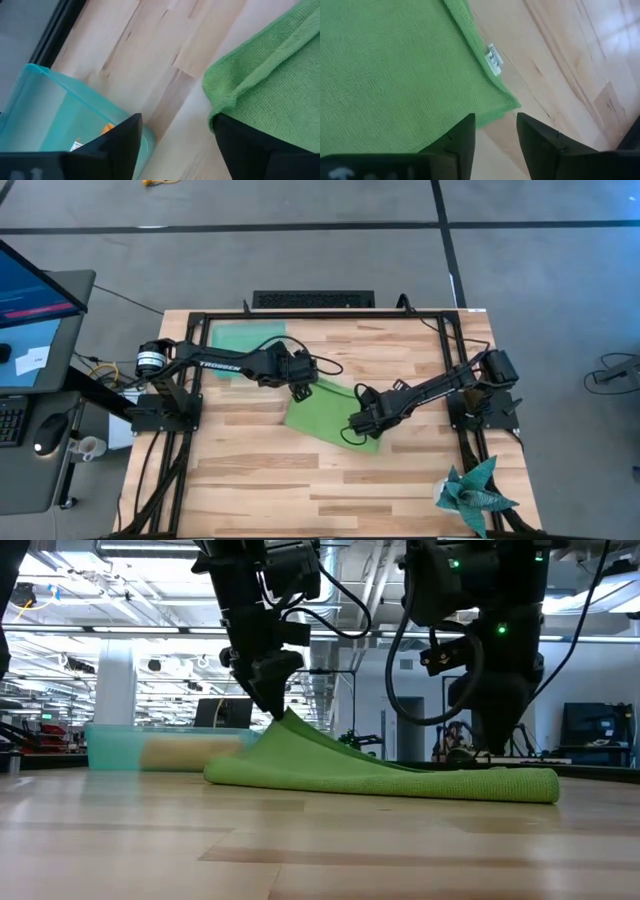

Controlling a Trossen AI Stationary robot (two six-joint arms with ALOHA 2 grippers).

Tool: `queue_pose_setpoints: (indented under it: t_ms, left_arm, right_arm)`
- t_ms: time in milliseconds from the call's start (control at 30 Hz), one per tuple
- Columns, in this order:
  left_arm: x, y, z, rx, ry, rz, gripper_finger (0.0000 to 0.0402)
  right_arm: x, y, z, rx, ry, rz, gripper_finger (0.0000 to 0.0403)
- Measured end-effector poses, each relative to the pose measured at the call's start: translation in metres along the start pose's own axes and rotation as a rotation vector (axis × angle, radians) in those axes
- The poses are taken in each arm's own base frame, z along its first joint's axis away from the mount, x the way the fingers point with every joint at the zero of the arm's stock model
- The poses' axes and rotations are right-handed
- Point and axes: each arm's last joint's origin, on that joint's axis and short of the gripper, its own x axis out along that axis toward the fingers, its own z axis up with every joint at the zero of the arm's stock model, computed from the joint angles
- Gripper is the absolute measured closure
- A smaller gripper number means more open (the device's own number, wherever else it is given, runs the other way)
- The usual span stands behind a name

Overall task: Roll microfiber towels into tight, uniform cylinder then place into a basket
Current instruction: Roll the green microfiber cloth

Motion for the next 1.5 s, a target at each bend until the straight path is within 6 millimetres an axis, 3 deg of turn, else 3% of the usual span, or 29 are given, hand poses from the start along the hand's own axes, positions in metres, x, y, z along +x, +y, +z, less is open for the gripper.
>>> queue_pose_setpoints:
  t_ms: [167, 367, 767, 967, 1300, 1500]
  left_arm:
    - [0.0, 0.0, 0.0, 0.0, 0.001, -0.004, 0.015]
    - [-0.001, -0.001, -0.001, 0.003, 0.003, -0.005, 0.0152]
    - [-0.001, -0.001, -0.002, 0.056, 0.014, -0.003, 0.0152]
    - [-0.004, 0.001, -0.002, 0.06, -0.001, 0.02, 0.0152]
    - [-0.03, 0.017, -0.001, 0.032, -0.044, 0.001, 0.0152]
    - [-0.023, 0.001, -0.003, 0.033, -0.048, -0.184, 0.0152]
  right_arm:
    - [-0.002, 0.004, 0.0, -0.021, -0.056, -0.002, 0.0244]
    - [0.009, 0.019, 0.007, -0.062, -0.18, 0.153, 0.0264]
    - [0.035, 0.02, -0.009, -0.017, -0.142, 0.238, 0.0277]
    - [0.035, 0.023, -0.017, -0.029, -0.103, 0.249, 0.0277]
    - [0.035, 0.024, -0.021, -0.012, -0.059, 0.257, 0.0277]
    - [0.027, 0.027, -0.019, -0.061, -0.096, 0.226, 0.0277]
